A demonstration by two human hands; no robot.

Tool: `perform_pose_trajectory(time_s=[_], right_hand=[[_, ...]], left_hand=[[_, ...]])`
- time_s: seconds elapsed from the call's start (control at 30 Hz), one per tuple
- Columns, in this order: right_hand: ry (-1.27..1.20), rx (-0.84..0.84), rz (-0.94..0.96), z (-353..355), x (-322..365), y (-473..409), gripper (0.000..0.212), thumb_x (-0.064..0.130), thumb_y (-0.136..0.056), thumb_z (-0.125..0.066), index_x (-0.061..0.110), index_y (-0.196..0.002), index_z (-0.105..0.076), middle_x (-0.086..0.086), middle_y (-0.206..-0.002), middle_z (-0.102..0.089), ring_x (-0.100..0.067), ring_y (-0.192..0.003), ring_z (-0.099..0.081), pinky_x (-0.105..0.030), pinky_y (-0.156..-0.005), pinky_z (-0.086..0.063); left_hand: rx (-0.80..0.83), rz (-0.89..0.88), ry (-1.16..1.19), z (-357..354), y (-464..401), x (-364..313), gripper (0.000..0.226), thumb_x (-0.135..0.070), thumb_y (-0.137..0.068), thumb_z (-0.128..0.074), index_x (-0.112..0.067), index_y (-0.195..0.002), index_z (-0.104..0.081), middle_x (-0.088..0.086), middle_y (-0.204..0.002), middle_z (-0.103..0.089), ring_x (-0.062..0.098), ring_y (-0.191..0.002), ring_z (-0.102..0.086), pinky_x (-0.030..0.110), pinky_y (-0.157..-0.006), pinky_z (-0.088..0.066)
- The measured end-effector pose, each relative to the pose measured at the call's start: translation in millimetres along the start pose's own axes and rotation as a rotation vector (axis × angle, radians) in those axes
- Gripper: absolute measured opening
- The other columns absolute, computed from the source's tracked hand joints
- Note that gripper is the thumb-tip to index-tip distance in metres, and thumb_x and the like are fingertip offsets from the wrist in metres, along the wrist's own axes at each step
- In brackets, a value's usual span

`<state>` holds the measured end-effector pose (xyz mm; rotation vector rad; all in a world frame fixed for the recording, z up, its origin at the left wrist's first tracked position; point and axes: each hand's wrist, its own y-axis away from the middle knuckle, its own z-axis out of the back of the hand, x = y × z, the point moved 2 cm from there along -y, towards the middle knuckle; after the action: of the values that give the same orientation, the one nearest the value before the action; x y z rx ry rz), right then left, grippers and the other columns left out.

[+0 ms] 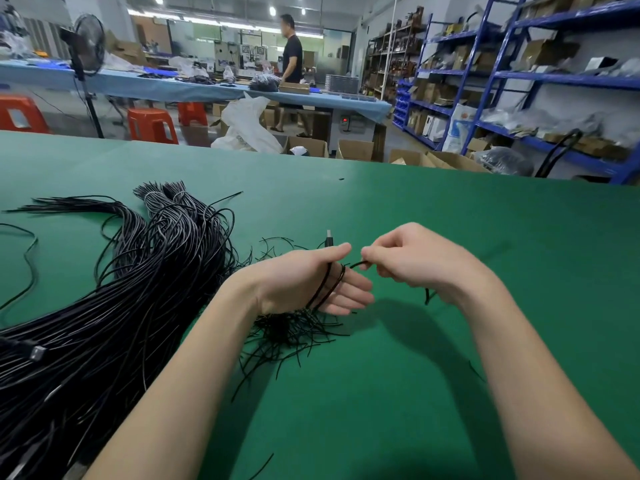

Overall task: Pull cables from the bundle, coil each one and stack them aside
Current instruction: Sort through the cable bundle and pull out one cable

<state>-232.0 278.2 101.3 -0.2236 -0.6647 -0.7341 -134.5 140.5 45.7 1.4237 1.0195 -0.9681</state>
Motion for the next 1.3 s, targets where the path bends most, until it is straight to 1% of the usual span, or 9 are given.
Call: perform_pose_trajectory(time_s=[0.1, 0.2, 0.3, 0.43, 0.63, 0.87, 1.0, 1.17, 1.3], right_hand=[[0.027, -0.115, 0.066, -6, 7, 9, 0.026, 0.03, -0.094, -0.055, 0.018, -0.076, -0.071, 0.007, -0.06, -0.068, -0.003, -0.044, -0.047, -0.022, -0.051, -0.037], [-0.477, -0.045, 0.049, -37, 5, 20, 0.025, 0.022, -0.104, -0.049, 0.015, -0.085, -0.064, 0.004, -0.058, -0.066, -0.006, -0.046, -0.052, -0.017, -0.046, -0.041], [-0.826, 0.152, -0.026, -67, -9, 29, 0.029, 0.029, -0.107, -0.046, 0.015, -0.088, -0.061, 0.001, -0.06, -0.061, -0.013, -0.055, -0.059, -0.019, -0.053, -0.049], [-0.919, 0.423, -0.063, -90, -34, 31, 0.029, 0.036, -0.107, -0.046, 0.021, -0.087, -0.061, 0.004, -0.062, -0.049, -0.018, -0.063, -0.059, -0.034, -0.074, -0.058], [-0.783, 0.545, -0.099, -82, -47, 20, 0.028, 0.044, -0.098, -0.061, 0.025, -0.079, -0.064, 0.007, -0.062, -0.042, -0.009, -0.049, -0.03, -0.02, -0.052, -0.039], [-0.2, 0.441, -0.02, -28, -37, 3, 0.044, -0.001, -0.093, -0.049, 0.022, -0.062, -0.071, 0.008, -0.056, -0.054, -0.007, -0.051, -0.045, -0.018, -0.052, -0.043], [0.032, 0.359, 0.011, -6, -18, -3, 0.029, 0.024, -0.092, -0.063, 0.021, -0.065, -0.071, 0.01, -0.057, -0.053, -0.018, -0.06, -0.041, -0.028, -0.056, -0.038], [0.122, -0.012, 0.017, 2, -5, -3, 0.024, 0.032, -0.092, -0.061, 0.022, -0.078, -0.078, 0.001, -0.065, -0.063, -0.012, -0.046, -0.041, -0.024, -0.051, -0.034], [-0.207, -0.182, 0.043, -20, -2, 9, 0.02, 0.024, -0.096, -0.056, 0.023, -0.09, -0.075, 0.007, -0.072, -0.075, 0.004, -0.044, -0.049, -0.019, -0.052, -0.035]], left_hand=[[-0.152, -0.123, 0.071, -2, -6, -3, 0.064, -0.045, -0.108, -0.02, 0.001, -0.138, -0.051, 0.012, -0.123, -0.069, 0.019, -0.11, -0.067, 0.034, -0.106, -0.048], [-0.163, -0.285, 0.326, -3, -10, -5, 0.061, -0.043, -0.108, -0.02, 0.002, -0.133, -0.053, 0.007, -0.101, -0.074, 0.014, -0.088, -0.071, 0.024, -0.084, -0.055], [-0.174, -0.39, 0.538, 0, -15, -7, 0.061, -0.043, -0.108, -0.024, 0.004, -0.132, -0.056, 0.019, -0.126, -0.068, 0.024, -0.12, -0.065, 0.032, -0.102, -0.05], [-0.046, -0.454, 0.771, 7, -9, -6, 0.065, -0.041, -0.106, -0.028, 0.011, -0.128, -0.06, 0.028, -0.131, -0.062, 0.036, -0.126, -0.061, 0.043, -0.109, -0.046], [0.246, -0.385, 0.655, 1, 7, -8, 0.064, -0.043, -0.102, -0.031, 0.005, -0.119, -0.07, 0.022, -0.124, -0.069, 0.032, -0.119, -0.066, 0.038, -0.097, -0.056], [0.389, -0.15, 0.177, -9, 11, -5, 0.068, -0.052, -0.101, -0.035, 0.003, -0.126, -0.065, 0.022, -0.126, -0.067, 0.031, -0.116, -0.066, 0.034, -0.094, -0.055], [0.259, 0.03, -0.04, -15, 4, 1, 0.074, -0.059, -0.098, -0.031, 0.003, -0.127, -0.061, 0.021, -0.126, -0.067, 0.029, -0.114, -0.067, 0.031, -0.091, -0.056], [-0.043, -0.024, 0.053, -9, -4, 0, 0.065, -0.05, -0.107, -0.023, -0.001, -0.119, -0.064, 0.018, -0.121, -0.071, 0.024, -0.107, -0.07, 0.031, -0.093, -0.057], [-0.168, -0.212, 0.133, -7, -9, -4, 0.063, -0.044, -0.109, -0.018, -0.004, -0.117, -0.065, -0.002, -0.087, -0.075, 0.012, -0.087, -0.067, 0.028, -0.092, -0.054]])
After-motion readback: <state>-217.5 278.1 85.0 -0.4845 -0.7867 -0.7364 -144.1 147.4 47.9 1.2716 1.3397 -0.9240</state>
